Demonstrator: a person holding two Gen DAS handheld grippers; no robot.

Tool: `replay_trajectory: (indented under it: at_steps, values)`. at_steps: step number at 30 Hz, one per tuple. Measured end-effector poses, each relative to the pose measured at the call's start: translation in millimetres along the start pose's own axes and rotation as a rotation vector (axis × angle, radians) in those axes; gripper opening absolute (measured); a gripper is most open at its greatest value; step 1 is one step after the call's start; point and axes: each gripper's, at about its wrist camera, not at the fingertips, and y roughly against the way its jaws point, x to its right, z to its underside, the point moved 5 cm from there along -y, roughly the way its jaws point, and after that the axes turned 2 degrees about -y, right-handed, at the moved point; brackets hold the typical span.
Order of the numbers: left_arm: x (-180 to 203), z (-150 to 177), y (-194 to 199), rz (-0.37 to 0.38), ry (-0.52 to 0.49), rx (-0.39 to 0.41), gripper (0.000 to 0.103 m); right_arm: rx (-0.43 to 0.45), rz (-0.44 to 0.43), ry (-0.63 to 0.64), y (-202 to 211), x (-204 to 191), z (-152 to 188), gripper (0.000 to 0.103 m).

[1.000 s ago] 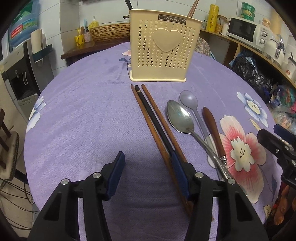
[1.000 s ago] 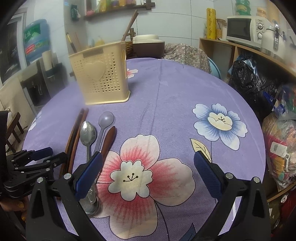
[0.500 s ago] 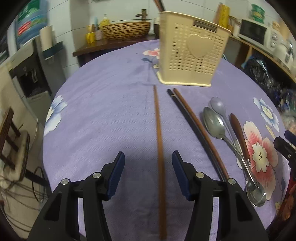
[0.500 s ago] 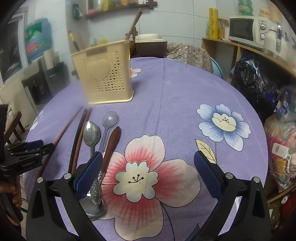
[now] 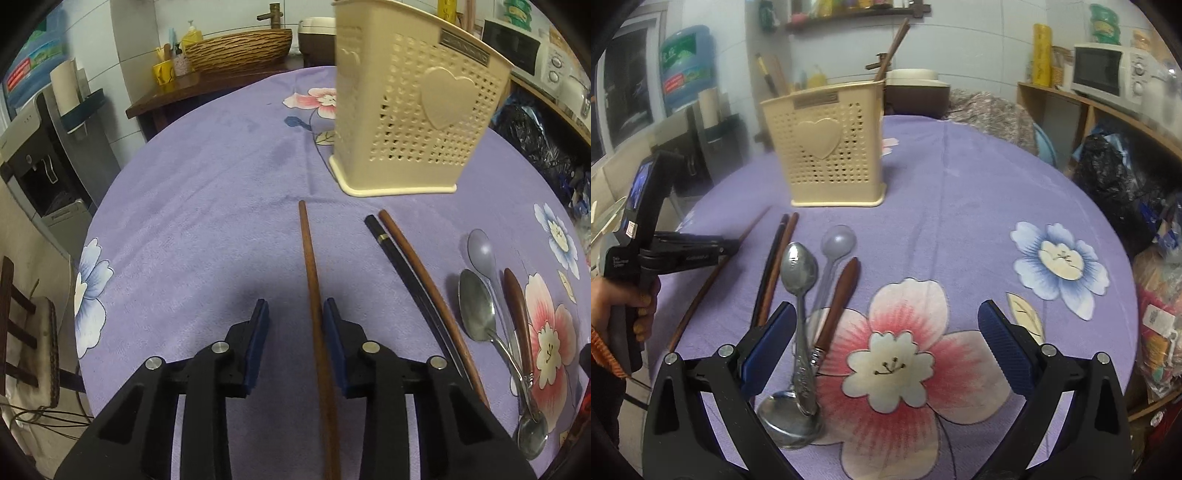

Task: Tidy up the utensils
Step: 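Move the left tool onto a wooden chopstick while the right tool approaches the spoons, then close the left tool on the wooden chopstick while the right closes on the clear plastic ladle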

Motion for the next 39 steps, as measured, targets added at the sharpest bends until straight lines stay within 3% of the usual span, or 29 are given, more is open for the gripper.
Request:
replay_trajectory:
  at_steps: [6, 17, 22, 27, 29, 34, 38, 39]
  values:
    - [-0.8, 4.8, 2.9, -0.012, -0.003, 0.008, 0.030, -0.088, -0.027, -0.018, -30.7, -5.8, -3.3, 0.095]
    - [-6.7, -1.8, -0.9, -0.001, 0.009, 0.004, 0.030, -0.155, -0.025, -0.001, -81.0, -31.7, -44.4, 0.071]
    - [-5.9, -1.9, -1.2, -0.002, 0.005, 0.005, 0.030, -0.189, -0.027, -0.062, -100.0, -38.3, -54.9, 0.071]
    - [-5.6, -1.6, -1.5, -0.005, 0.001, 0.008, 0.030, -0.240, 0.023, -0.041, -119.3, -48.1, -53.8, 0.070]
    - [-5.9, -1.2, -1.3, -0.003, 0.001, 0.008, 0.030, -0.263, 0.038, -0.028, -126.6, -51.5, -50.7, 0.063]
    - [-5.3, -3.4, -2.5, -0.005, -0.006, 0.007, 0.030, -0.258, 0.071, 0.009, -127.7, -57.8, -46.9, 0.057]
    - [-3.7, -7.4, -5.6, -0.012, -0.016, 0.004, 0.030, -0.247, 0.066, 0.015, -124.8, -59.9, -47.0, 0.038]
    - [-3.4, -9.6, -7.0, -0.013, -0.017, 0.002, 0.030, -0.247, 0.065, 0.017, -125.3, -60.0, -47.2, 0.037]
